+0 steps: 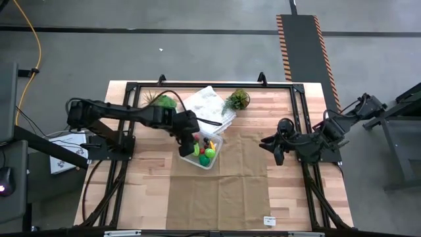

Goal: Pick and placing Produce into tupperware
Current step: Put the blackberry into transparent bin

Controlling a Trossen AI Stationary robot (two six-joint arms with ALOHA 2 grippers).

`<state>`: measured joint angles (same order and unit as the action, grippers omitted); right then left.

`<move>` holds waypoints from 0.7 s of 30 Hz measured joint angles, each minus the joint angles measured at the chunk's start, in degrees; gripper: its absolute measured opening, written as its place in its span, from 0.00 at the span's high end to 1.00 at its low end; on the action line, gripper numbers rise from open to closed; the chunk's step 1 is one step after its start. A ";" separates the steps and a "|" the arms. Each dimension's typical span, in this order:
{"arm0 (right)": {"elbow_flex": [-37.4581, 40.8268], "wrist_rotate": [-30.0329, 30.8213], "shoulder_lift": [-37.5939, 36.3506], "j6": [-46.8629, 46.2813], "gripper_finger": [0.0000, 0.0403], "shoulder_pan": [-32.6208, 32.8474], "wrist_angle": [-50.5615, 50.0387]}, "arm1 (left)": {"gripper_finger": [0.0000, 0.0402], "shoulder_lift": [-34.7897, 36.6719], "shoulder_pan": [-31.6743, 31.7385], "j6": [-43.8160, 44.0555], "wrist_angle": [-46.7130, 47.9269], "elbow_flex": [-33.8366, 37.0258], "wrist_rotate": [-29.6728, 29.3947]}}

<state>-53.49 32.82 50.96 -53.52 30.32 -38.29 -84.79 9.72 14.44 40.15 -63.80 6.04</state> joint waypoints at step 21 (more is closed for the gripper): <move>0.00 -1.58 0.00 1.61 0.71 -3.08 0.01 | 0.80 -0.65 0.02 2.56 -21.03 11.97 -2.76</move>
<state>-53.49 31.24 50.96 -51.91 27.24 -38.28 -85.45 9.74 17.00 19.13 -51.83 3.28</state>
